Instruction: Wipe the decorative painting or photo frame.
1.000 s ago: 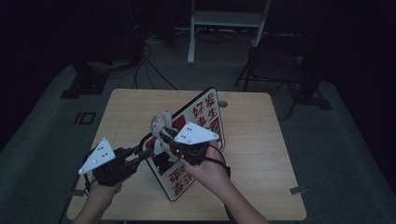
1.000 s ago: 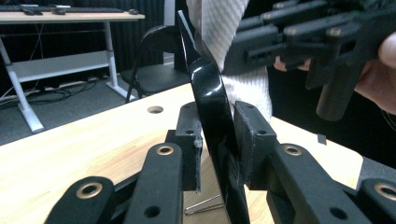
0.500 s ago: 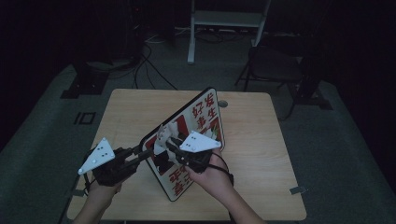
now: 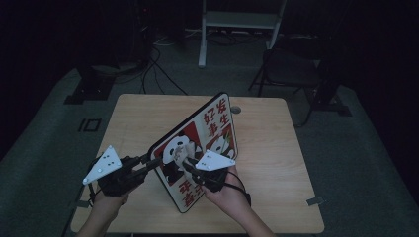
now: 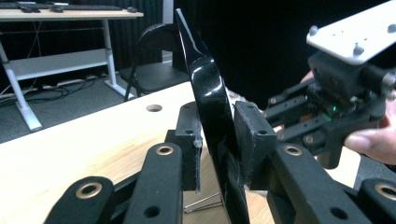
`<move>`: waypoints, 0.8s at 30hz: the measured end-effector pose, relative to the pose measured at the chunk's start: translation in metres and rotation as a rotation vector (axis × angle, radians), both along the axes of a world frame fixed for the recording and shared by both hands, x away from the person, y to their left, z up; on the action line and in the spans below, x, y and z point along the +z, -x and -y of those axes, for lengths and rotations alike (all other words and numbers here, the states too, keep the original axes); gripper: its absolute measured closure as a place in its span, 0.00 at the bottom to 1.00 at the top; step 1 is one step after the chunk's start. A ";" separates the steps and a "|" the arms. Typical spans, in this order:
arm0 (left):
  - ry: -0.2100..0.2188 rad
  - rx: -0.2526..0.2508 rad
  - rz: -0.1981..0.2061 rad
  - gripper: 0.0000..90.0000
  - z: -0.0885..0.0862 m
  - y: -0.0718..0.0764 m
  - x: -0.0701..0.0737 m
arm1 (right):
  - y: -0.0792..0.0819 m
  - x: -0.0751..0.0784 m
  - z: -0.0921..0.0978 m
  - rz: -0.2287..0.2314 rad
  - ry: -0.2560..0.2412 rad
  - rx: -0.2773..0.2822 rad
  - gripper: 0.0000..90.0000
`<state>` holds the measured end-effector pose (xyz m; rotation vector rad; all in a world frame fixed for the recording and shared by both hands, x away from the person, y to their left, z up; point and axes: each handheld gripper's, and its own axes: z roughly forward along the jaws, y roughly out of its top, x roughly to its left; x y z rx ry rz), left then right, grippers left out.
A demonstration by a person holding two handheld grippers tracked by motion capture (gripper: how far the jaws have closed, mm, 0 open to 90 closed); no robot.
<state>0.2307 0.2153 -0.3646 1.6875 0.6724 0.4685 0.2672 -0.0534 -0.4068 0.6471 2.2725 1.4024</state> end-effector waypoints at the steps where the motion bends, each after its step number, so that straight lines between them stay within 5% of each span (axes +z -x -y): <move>1: -0.001 0.002 0.000 0.82 0.000 0.000 0.000 | 0.000 -0.003 0.001 -0.008 0.003 -0.001 0.88; 24: -0.004 -0.008 0.002 0.82 0.001 0.001 0.001 | 0.007 -0.074 0.019 -0.184 0.104 -0.023 0.88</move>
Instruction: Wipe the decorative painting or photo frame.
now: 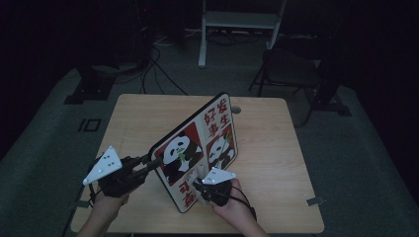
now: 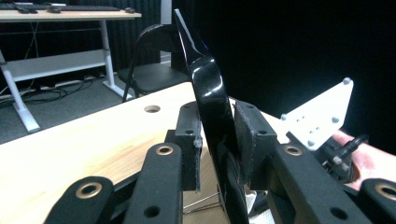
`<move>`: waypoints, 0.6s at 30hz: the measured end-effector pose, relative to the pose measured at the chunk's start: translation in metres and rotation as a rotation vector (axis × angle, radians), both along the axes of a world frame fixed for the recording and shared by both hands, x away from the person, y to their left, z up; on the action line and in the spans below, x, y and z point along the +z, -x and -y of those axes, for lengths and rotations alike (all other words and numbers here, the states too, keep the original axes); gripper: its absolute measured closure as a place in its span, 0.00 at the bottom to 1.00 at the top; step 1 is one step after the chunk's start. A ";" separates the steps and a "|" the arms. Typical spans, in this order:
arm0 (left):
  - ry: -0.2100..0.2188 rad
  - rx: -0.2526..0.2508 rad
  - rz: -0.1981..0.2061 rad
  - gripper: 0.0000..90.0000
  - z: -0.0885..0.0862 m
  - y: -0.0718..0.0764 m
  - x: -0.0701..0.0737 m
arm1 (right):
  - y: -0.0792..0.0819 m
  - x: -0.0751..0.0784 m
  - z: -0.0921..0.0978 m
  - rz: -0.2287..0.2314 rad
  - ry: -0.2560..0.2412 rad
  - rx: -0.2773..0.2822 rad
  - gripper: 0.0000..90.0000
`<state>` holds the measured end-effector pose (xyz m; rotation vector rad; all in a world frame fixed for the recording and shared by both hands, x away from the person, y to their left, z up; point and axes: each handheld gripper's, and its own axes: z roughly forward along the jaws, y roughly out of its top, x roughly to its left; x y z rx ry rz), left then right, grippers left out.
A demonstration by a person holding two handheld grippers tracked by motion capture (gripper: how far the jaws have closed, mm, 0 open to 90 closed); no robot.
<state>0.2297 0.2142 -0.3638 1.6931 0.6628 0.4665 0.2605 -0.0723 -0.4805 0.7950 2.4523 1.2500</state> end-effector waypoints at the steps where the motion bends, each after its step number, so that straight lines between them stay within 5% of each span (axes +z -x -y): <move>1: 0.000 0.000 0.000 0.82 0.000 0.000 0.000 | 0.000 0.000 0.000 0.000 0.000 0.000 0.88; 18: 0.001 -0.009 -0.002 0.82 0.000 0.000 0.000 | 0.000 -0.038 0.004 -0.102 0.095 -0.008 0.88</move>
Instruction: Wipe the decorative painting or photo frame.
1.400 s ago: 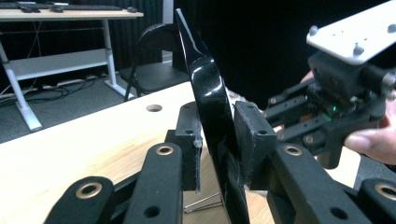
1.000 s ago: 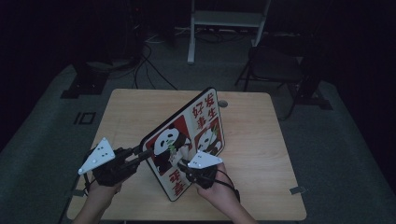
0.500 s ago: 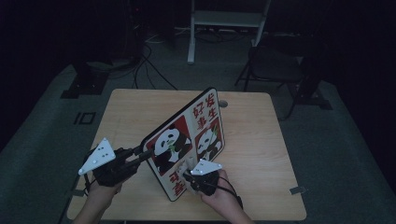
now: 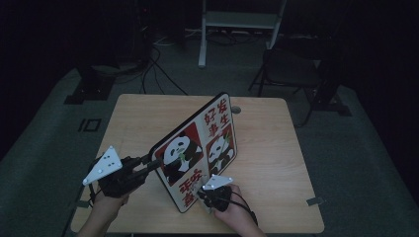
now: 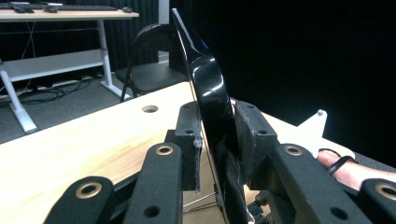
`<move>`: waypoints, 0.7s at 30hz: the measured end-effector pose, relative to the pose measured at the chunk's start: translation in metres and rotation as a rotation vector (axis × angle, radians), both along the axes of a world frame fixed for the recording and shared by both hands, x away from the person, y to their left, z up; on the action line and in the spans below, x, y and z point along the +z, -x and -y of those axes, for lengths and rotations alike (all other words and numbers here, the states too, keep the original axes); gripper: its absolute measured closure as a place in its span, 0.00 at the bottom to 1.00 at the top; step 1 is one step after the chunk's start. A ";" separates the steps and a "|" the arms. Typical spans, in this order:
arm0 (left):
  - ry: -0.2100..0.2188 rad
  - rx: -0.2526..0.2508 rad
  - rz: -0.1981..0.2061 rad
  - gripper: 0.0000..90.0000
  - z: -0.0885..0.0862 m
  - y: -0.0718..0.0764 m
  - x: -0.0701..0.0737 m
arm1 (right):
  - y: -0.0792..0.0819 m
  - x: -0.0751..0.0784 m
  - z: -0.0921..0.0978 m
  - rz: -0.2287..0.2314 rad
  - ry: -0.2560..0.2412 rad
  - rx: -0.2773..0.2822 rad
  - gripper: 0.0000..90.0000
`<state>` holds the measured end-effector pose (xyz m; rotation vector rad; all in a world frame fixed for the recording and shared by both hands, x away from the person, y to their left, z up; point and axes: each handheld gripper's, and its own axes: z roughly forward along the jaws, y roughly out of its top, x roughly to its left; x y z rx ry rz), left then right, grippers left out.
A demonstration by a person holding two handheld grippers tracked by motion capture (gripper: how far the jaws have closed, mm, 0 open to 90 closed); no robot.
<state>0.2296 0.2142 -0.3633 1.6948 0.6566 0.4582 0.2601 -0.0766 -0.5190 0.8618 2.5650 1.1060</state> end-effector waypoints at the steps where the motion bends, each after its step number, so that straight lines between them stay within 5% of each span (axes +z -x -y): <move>1: 0.000 0.000 0.000 0.82 0.000 0.000 0.000 | 0.000 -0.002 0.000 -0.009 0.005 0.000 0.88; 11: 0.004 -0.002 -0.012 0.81 -0.004 -0.003 -0.001 | 0.001 0.004 0.000 -0.020 0.009 0.014 0.89; 21: 0.018 -0.011 -0.028 0.80 -0.005 -0.005 -0.002 | 0.000 0.067 0.004 0.119 -0.125 0.006 0.89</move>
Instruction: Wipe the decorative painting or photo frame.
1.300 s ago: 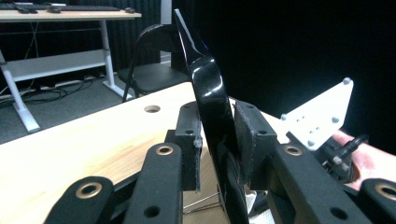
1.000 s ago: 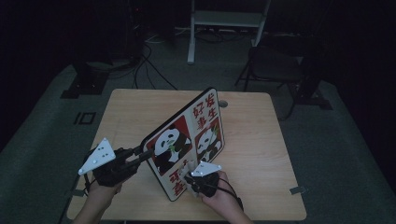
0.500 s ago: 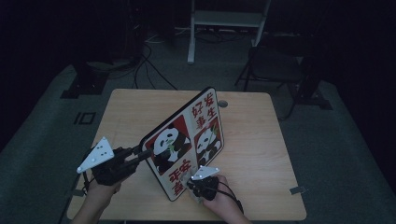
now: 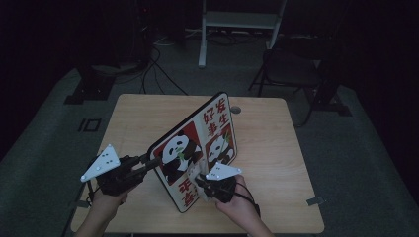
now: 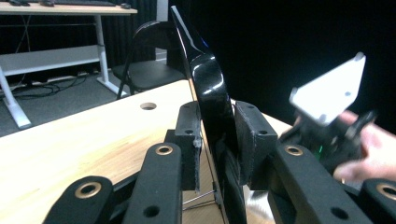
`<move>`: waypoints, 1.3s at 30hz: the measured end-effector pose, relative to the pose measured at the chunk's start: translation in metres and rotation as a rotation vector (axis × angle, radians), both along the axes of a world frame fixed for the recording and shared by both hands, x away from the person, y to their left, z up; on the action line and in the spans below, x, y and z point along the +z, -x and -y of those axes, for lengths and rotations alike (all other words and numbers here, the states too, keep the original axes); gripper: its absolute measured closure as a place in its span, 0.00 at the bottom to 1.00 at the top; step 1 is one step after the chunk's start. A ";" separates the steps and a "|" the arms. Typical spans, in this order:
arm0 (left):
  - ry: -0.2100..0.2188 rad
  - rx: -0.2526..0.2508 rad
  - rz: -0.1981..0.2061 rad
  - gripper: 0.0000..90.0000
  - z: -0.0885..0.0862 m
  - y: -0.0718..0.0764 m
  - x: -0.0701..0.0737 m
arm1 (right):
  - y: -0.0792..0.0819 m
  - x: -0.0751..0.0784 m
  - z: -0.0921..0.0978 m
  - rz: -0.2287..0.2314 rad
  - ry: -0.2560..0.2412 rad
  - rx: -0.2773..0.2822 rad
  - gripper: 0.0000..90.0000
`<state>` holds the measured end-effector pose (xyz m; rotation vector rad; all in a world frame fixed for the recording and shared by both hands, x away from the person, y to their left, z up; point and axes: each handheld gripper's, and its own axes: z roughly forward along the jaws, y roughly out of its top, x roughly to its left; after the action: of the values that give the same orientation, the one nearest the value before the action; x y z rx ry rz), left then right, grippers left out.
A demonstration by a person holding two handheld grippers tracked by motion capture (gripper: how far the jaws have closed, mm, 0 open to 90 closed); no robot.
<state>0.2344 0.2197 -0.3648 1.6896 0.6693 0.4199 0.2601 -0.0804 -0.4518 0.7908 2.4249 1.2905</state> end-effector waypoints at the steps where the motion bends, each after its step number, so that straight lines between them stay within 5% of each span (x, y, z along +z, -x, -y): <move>1: 0.005 -0.014 -0.010 0.80 -0.001 0.000 0.000 | -0.001 0.015 0.000 0.034 -0.023 0.000 0.89; 9: -0.005 -0.016 -0.007 0.79 -0.005 0.001 0.003 | -0.004 0.069 -0.005 0.146 -0.122 0.006 0.89; 15: -0.009 -0.011 -0.008 0.80 -0.006 0.002 0.005 | -0.007 0.094 -0.016 0.201 -0.148 0.025 0.89; 35: 0.001 0.014 -0.017 0.84 -0.011 0.004 0.008 | -0.010 0.131 -0.061 0.272 -0.184 0.089 0.89; 39: 0.001 0.016 -0.007 0.84 -0.011 0.004 0.007 | -0.011 0.129 -0.063 0.276 -0.183 0.087 0.89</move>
<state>0.2303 0.2310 -0.3580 1.6868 0.6881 0.4249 0.2715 -0.0172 -0.3229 0.5146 2.1672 1.5586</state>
